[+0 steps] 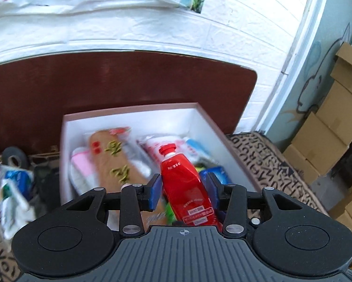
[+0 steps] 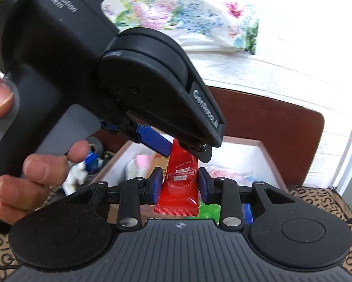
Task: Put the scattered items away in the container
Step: 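Carry the red tube into the brown box and open the left tool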
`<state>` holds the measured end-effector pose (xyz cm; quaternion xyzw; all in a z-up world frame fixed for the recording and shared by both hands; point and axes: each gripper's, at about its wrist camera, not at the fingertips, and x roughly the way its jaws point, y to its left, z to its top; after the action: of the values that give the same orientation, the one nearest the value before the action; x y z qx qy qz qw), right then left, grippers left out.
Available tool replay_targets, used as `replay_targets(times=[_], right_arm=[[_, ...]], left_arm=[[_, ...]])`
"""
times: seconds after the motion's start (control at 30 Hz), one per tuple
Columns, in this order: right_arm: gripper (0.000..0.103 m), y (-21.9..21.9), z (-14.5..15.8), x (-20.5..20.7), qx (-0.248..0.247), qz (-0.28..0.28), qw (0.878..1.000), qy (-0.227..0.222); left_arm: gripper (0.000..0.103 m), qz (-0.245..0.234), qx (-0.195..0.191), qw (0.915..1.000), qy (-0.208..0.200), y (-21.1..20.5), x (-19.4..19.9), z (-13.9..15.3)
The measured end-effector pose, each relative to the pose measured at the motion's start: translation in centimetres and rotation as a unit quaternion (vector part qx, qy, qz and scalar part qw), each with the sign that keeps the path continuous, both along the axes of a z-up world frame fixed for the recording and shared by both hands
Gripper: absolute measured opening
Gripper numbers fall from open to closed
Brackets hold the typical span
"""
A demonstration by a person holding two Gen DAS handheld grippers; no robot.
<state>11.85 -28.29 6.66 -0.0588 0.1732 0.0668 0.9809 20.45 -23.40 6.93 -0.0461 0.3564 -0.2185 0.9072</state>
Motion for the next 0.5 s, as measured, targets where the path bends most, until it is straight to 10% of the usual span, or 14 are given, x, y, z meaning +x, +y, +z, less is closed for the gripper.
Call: replay_targets(times=[0.03, 0.5], right_arm=[[0.011, -0.5, 0.2, 0.6, 0.003, 0.001, 1.0, 0.0], [0.009, -5.5, -2.8, 7.3, -0.002, -0.032, 0.997, 0.064]], left_arm=[[0.032, -0.015, -0.009, 0.9998, 0.009, -0.4, 0.7, -0.1], [0.036, -0.032, 0.018, 0.9974, 0.061, -2.5, 7.0, -4.6]])
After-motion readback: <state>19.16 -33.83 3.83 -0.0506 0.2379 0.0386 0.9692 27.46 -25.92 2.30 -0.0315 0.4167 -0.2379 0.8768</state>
